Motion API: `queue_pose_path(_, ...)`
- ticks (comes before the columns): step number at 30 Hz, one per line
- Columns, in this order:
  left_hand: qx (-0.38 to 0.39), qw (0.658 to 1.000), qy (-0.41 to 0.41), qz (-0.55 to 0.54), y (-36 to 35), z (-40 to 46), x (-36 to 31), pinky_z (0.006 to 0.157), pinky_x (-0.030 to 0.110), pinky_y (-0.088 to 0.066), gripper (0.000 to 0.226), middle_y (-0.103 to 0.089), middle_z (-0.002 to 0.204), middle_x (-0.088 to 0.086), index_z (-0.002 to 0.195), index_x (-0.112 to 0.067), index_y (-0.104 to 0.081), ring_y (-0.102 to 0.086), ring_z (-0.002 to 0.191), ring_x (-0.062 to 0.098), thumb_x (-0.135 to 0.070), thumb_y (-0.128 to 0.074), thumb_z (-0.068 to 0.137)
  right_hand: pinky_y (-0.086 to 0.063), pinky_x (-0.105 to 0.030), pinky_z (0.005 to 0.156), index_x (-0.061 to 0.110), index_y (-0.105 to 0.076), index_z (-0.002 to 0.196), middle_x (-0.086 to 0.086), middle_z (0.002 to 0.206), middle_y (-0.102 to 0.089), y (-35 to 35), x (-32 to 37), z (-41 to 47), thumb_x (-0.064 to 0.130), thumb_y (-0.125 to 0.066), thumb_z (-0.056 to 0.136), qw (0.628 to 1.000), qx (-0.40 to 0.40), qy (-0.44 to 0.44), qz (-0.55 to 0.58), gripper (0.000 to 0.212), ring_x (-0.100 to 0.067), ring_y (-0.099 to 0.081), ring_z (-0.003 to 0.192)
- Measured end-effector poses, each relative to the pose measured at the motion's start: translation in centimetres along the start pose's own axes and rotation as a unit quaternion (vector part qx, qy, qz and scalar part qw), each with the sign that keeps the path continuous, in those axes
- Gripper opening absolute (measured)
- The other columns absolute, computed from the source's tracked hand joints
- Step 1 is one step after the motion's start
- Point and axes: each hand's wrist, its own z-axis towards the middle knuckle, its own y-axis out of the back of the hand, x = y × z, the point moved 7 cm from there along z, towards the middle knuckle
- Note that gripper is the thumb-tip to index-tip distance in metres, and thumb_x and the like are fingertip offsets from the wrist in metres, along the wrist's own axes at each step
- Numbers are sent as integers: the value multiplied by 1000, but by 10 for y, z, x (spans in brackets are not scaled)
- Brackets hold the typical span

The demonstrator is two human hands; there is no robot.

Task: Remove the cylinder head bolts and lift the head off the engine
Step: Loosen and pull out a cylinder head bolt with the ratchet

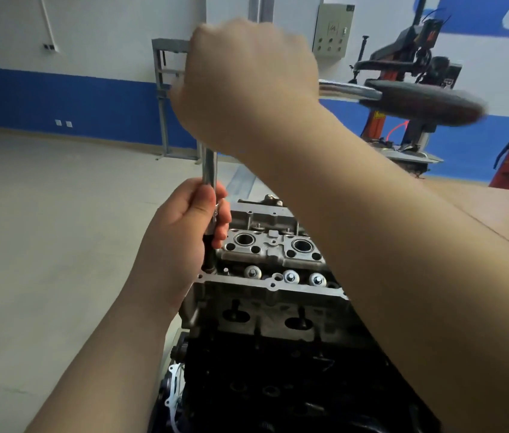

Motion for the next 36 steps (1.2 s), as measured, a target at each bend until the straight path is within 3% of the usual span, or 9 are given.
queue_pose_path(4, 3, 1000, -12, 15, 5, -6, -1, 86, 43, -54, 27, -75, 99, -2, 108, -39, -69, -70, 84, 20, -48, -44, 107, -18, -29, 49, 21, -46, 77, 6, 58, -34, 17, 11, -10, 44, -51, 88, 996, -66, 57, -9, 26, -27, -41, 54)
queue_pose_path(6, 20, 999, -19, 45, 4, -11, -3, 92, 45, -54, 34, -77, 111, -1, 123, -45, -67, -74, 89, 21, -61, -42, 106, -34, -35, 52, 21, -54, 78, 3, 60, -45, 7, 8, -9, 44, -55, 87, 979, -5, 92, 183, 25, -25, -52, 66)
queue_pose_path(9, 18, 1000, 2, 17, 3, -14, -1, 75, 32, -57, 37, -75, 98, 0, 115, -36, -73, -65, 77, 19, -59, -47, 103, -48, -39, 65, 9, -62, 76, -5, 67, -54, -5, -4, -8, 20, -65, 94, 893, 84, 43, 440, 21, -19, -53, 65)
queue_pose_path(13, 2, 999, 34, -12, 1, -6, 3, 68, 38, -49, 31, -65, 88, 7, 99, -28, -70, -55, 71, 22, -42, -43, 106, -35, -33, 52, 18, -47, 69, 3, 65, -50, -9, -1, 2, 37, -54, 94, 988, 76, 3, 135, 32, -22, -51, 60)
queue_pose_path(16, 4, 1000, 18, -3, -1, -5, 2, 69, 39, -48, 30, -64, 86, 7, 92, -29, -68, -56, 71, 21, -42, -44, 104, -23, -28, 50, 20, -33, 65, 3, 63, -43, 1, 0, -1, 35, -55, 93, 999, 32, 10, 5, 39, -21, -40, 52)
queue_pose_path(20, 3, 1000, 12, -13, 3, -5, 1, 85, 46, -54, 35, -74, 103, 7, 116, -35, -70, -67, 82, 25, -51, -42, 104, -25, -27, 48, 22, -48, 65, 7, 54, -43, 12, 8, -9, 48, -56, 91, 993, -29, 60, 100, 37, -11, -39, 49)
queue_pose_path(24, 55, 997, 32, -34, -3, -3, -1, 75, 39, -57, 44, -75, 116, 10, 131, -31, -68, -67, 83, 31, -58, -44, 105, -53, -43, 65, 14, -65, 74, -2, 66, -60, -10, -16, -6, 29, -67, 93, 901, 79, -11, 426, 24, -24, -59, 70)
queue_pose_path(32, 15, 1000, 6, -20, 0, 6, -2, 58, 30, -50, 26, -63, 78, 3, 104, -18, -70, -54, 63, 24, -36, -50, 103, -26, -29, 51, 21, -41, 64, 3, 61, -49, 0, -2, 3, 33, -55, 91, 997, 66, -16, 36, 32, -21, -46, 53)
queue_pose_path(36, -16, 999, -32, 31, 6, -1, -7, 66, 29, -58, 24, -70, 87, 5, 106, -28, -71, -65, 70, 27, -41, -50, 104, -32, -29, 49, 19, -56, 65, 4, 54, -50, 11, 5, -6, 47, -56, 90, 993, 4, 47, 106, 37, -17, -47, 50)
